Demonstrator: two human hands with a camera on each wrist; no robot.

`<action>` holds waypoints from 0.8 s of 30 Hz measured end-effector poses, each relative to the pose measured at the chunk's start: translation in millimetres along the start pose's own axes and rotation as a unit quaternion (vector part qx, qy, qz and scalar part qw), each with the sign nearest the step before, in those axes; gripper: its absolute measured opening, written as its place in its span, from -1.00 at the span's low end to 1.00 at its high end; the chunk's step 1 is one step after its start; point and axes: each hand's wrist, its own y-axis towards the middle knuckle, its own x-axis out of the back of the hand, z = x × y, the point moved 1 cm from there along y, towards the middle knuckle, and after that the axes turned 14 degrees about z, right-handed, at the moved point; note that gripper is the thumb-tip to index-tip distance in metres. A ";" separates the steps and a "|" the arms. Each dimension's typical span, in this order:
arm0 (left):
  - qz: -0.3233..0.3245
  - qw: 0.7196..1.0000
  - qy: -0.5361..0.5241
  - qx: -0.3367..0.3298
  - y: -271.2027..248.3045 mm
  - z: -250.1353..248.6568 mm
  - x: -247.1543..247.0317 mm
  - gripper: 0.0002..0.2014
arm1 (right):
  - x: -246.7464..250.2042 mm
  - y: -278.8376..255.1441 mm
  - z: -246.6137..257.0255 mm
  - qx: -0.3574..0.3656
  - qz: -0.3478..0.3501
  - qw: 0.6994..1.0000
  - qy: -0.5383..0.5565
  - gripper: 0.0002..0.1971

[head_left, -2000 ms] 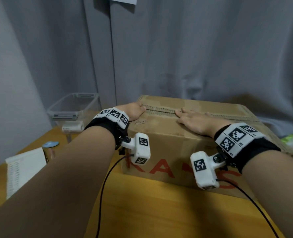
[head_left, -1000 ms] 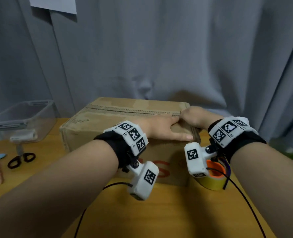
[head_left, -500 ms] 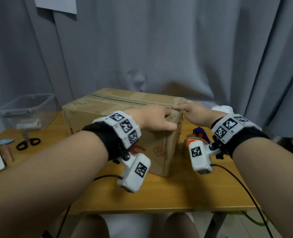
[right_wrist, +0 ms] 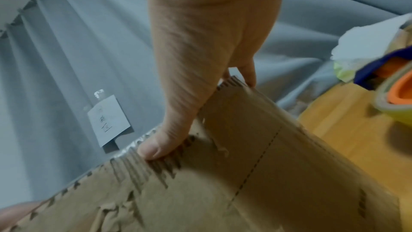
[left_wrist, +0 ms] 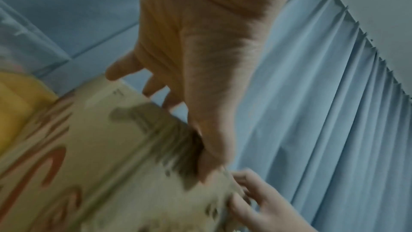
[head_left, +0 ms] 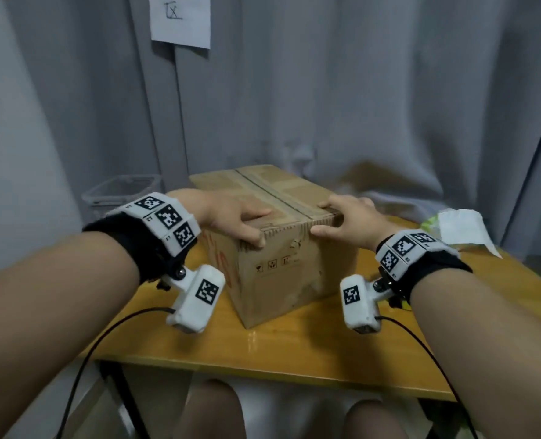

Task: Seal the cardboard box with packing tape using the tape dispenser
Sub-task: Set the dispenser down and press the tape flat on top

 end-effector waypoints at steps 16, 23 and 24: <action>-0.190 0.981 -0.016 -0.016 56.5 -10.8 -17.6 -0.10 | -21.4 -28.1 -20.5 -0.077 -0.214 0.969 0.102 -0.69; -0.220 0.975 -0.016 0.003 88.6 -30.3 -9.8 -0.10 | -32.8 -29.4 -103.7 -0.369 -0.145 0.910 0.125 -0.41; -0.225 0.974 -0.015 0.009 93.4 -33.0 -8.2 -0.12 | -38.2 -28.8 -113.3 -0.410 -0.088 0.898 0.132 -0.30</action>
